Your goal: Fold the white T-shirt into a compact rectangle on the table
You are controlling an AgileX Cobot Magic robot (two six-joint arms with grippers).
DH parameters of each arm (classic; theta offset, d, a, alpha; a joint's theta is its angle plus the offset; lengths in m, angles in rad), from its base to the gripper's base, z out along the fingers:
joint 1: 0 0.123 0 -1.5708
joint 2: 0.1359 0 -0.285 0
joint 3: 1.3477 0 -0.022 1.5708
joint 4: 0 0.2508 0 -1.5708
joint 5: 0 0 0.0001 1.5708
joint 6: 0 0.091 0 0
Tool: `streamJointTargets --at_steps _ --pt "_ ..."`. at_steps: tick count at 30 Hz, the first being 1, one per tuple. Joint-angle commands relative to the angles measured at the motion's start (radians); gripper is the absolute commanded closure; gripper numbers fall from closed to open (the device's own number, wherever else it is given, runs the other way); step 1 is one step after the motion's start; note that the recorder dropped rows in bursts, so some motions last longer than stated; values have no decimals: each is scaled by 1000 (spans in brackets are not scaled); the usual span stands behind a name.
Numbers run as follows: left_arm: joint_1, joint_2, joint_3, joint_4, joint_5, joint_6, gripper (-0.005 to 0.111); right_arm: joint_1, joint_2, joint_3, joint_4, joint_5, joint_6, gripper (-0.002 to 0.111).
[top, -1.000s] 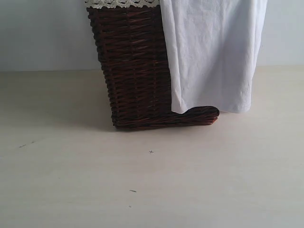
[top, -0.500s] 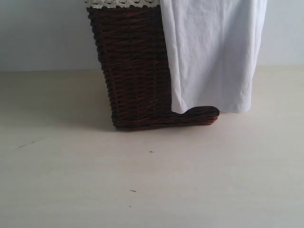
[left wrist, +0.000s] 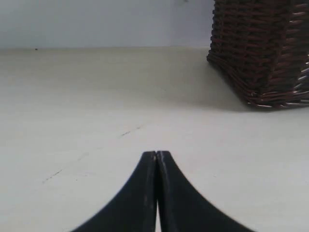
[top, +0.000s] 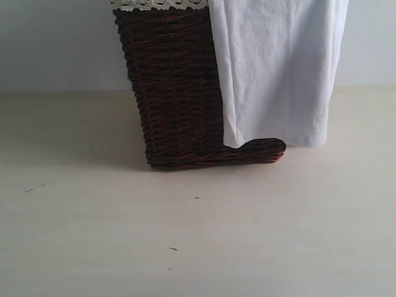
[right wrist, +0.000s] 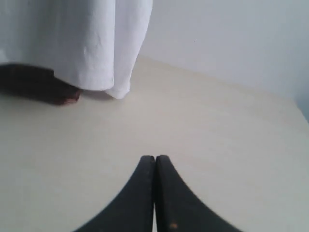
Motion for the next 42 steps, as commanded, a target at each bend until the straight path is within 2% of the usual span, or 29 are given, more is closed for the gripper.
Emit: streamJointTargets --at_steps 1,10,17,21,23,25,28,30,32,34,36,42 --pt "-6 -5 0 -11 -13 -6 107 -1 286 -57 -76 -81 -176 108" --pt "-6 -5 0 -11 -13 -6 107 -1 712 -334 -32 289 -100 108" --pt "-6 -5 0 -11 -13 -6 107 -1 823 -405 32 312 -100 108" --pt "-6 -5 0 -11 -13 -6 107 -1 882 -405 35 418 -104 108" --pt "-6 -5 0 -11 -13 -6 107 -1 928 -405 33 375 -116 108" --pt "-6 -5 0 -11 -13 -6 107 -1 978 -405 33 249 -134 108" --pt "-6 -5 0 -11 -13 -6 107 -1 1033 -405 35 -67 -129 105" --pt "-6 -5 0 -11 -13 -6 107 -1 1044 -412 35 -232 -129 98" --pt "-6 -5 0 -11 -13 -6 107 -1 1024 -439 35 -204 -129 89" --pt "-6 -5 0 -11 -13 -6 107 -1 974 -476 35 -87 -129 80" --pt "-6 -5 0 -11 -13 -6 107 -1 927 -500 35 -25 -129 77" --pt "-6 -5 0 -11 -13 -6 107 -1 849 -508 44 -83 -127 86"
